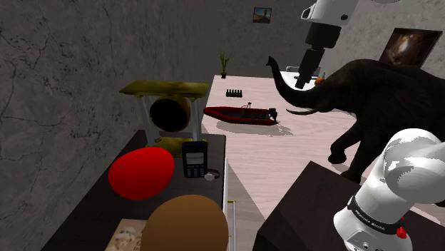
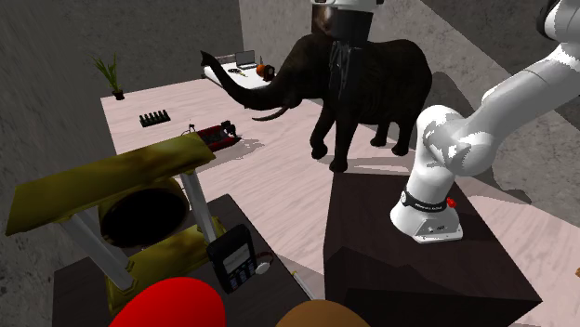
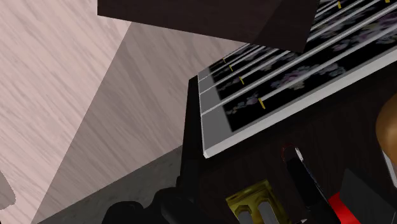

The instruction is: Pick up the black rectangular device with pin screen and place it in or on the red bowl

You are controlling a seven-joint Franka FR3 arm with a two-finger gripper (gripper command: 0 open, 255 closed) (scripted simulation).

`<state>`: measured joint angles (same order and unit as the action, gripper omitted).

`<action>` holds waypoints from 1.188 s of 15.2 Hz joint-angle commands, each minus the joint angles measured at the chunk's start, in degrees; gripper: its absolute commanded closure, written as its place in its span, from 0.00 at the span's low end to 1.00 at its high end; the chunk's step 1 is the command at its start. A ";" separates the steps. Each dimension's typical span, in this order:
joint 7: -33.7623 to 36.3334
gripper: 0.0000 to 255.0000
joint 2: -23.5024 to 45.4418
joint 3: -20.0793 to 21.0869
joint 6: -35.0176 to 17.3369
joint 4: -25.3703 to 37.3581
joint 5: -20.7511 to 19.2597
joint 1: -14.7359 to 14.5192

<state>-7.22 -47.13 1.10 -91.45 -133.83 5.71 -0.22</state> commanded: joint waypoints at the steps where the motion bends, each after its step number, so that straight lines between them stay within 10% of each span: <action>1: 0.00 0.00 0.00 0.00 0.00 0.00 0.00 0.00; 18: 0.69 0.00 30.13 9.59 -22.04 5.16 3.49 -5.78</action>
<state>-6.63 -19.12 10.17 -112.71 -129.88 9.25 -5.73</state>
